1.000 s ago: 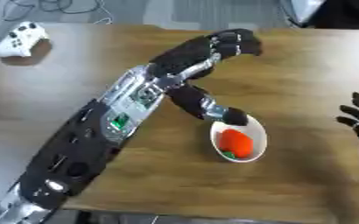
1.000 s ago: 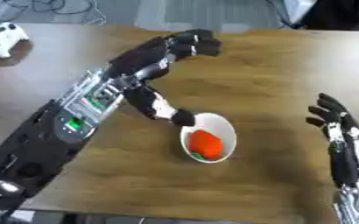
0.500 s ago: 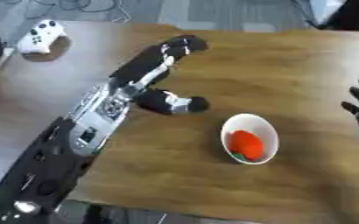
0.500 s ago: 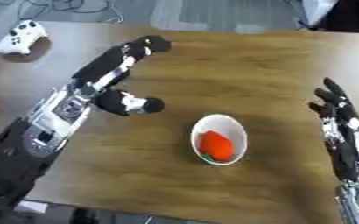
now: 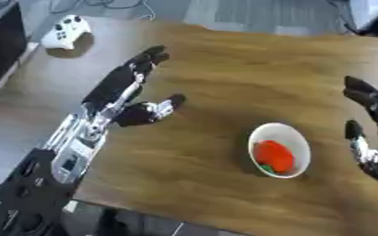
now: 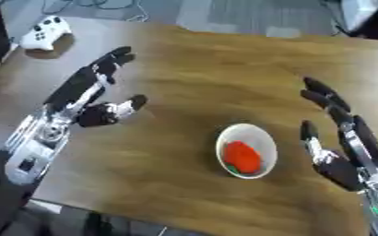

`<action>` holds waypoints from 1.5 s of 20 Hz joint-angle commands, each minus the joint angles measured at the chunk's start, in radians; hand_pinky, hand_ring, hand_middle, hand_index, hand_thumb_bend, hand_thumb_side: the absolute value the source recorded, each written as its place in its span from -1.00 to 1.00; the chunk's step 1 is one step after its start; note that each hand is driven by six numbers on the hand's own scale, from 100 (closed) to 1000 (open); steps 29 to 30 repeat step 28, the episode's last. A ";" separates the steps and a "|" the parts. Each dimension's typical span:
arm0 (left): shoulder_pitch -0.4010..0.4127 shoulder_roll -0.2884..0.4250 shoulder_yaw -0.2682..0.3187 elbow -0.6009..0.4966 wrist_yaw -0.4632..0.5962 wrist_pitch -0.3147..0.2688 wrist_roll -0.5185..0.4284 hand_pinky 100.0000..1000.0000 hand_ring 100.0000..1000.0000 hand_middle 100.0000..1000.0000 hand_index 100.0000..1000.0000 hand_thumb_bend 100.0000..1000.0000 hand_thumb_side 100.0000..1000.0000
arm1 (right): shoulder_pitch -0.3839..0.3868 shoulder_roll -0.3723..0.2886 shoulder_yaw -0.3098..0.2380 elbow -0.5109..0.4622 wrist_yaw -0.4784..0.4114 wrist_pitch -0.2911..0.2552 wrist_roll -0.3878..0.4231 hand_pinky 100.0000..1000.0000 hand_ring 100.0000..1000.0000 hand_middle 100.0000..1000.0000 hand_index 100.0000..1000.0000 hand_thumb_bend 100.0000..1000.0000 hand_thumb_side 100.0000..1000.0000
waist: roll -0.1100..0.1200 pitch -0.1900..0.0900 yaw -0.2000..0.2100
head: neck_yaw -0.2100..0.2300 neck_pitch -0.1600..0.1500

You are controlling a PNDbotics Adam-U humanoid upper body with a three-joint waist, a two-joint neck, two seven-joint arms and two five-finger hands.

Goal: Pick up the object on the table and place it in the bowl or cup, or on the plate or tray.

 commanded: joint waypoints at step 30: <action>0.077 -0.306 -0.040 0.033 0.800 -0.243 0.322 1.00 0.58 0.41 0.90 -0.19 1.00 | -0.021 0.183 0.054 0.027 -0.548 0.217 -0.079 0.97 1.00 1.00 0.89 -1.00 0.76 | -0.040 -0.033 0.018 | 0.011 -0.091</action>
